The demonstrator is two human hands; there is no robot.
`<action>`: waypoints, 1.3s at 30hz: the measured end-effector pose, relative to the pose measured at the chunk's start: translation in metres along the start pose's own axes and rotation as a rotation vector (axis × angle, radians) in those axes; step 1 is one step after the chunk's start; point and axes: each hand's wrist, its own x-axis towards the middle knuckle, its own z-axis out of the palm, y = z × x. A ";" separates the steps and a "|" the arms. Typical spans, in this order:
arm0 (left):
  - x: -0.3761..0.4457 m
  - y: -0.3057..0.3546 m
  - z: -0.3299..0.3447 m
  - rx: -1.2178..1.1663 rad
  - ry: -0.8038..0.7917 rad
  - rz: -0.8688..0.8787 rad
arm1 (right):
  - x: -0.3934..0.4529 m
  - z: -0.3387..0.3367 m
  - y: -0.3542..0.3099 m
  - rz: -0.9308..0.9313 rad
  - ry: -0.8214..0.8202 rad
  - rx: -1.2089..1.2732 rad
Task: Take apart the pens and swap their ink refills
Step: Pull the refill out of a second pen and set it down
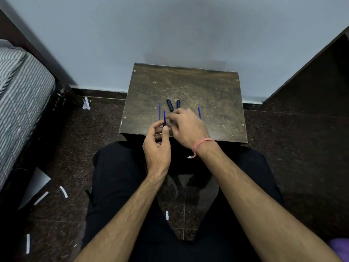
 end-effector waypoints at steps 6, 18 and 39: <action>0.002 0.002 -0.002 -0.017 0.032 -0.020 | 0.010 0.006 -0.008 -0.031 -0.081 -0.160; 0.001 0.006 -0.003 -0.008 0.037 -0.032 | 0.012 0.009 -0.013 0.082 -0.037 -0.202; -0.008 -0.003 0.005 0.112 -0.223 -0.065 | -0.075 -0.019 0.058 0.592 0.222 1.474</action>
